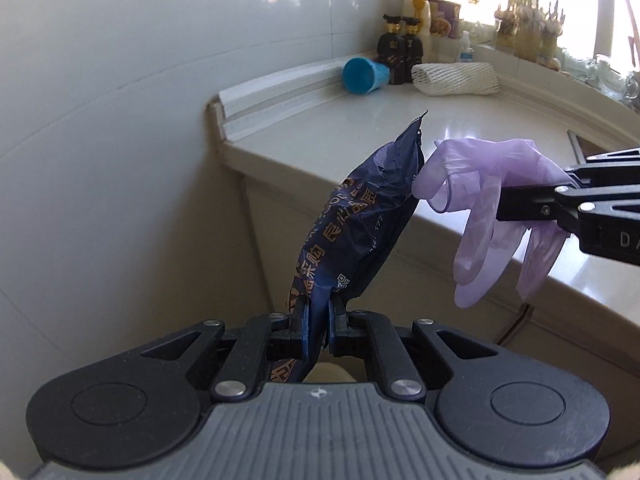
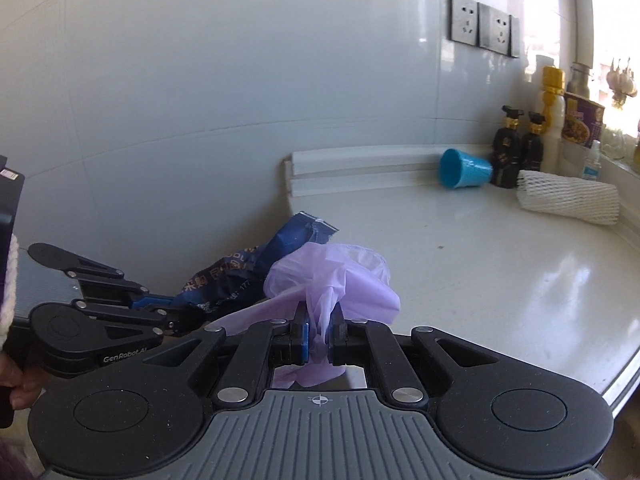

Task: Collect trash
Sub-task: 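Carry the blue wrapper and purple glove down over the cream trash bin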

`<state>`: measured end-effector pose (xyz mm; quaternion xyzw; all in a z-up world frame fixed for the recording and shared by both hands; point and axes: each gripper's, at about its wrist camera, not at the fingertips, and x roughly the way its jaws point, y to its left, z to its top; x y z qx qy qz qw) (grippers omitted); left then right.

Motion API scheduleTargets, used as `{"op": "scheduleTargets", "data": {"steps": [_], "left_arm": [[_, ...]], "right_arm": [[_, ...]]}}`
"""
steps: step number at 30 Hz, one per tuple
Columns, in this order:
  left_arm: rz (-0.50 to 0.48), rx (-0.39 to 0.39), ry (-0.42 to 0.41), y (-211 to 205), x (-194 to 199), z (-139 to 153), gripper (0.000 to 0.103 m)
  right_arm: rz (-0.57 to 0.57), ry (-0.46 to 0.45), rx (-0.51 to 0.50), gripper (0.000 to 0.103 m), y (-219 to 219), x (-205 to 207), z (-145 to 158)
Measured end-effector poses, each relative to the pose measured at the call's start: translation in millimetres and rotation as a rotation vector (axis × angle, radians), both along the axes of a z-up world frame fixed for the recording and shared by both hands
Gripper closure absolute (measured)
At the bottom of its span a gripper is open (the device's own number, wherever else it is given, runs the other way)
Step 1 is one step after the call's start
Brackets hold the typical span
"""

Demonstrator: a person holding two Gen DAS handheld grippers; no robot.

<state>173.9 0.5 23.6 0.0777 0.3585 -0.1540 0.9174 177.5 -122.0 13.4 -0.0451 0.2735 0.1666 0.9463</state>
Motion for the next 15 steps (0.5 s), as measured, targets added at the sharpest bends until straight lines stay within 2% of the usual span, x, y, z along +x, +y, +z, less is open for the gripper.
{"op": "scheduleTargets", "data": {"steps": [6, 15], "left_arm": [[0.074, -0.051, 0.067, 29, -12, -30, 0.095], [0.159, -0.064, 0.2, 49, -24, -103, 0.095]], "right_arm": [[0.046, 0.046, -0.014, 0.097, 28, -10, -44], [0.048, 0.213, 0.019, 0.096, 47, -6, -131]]}}
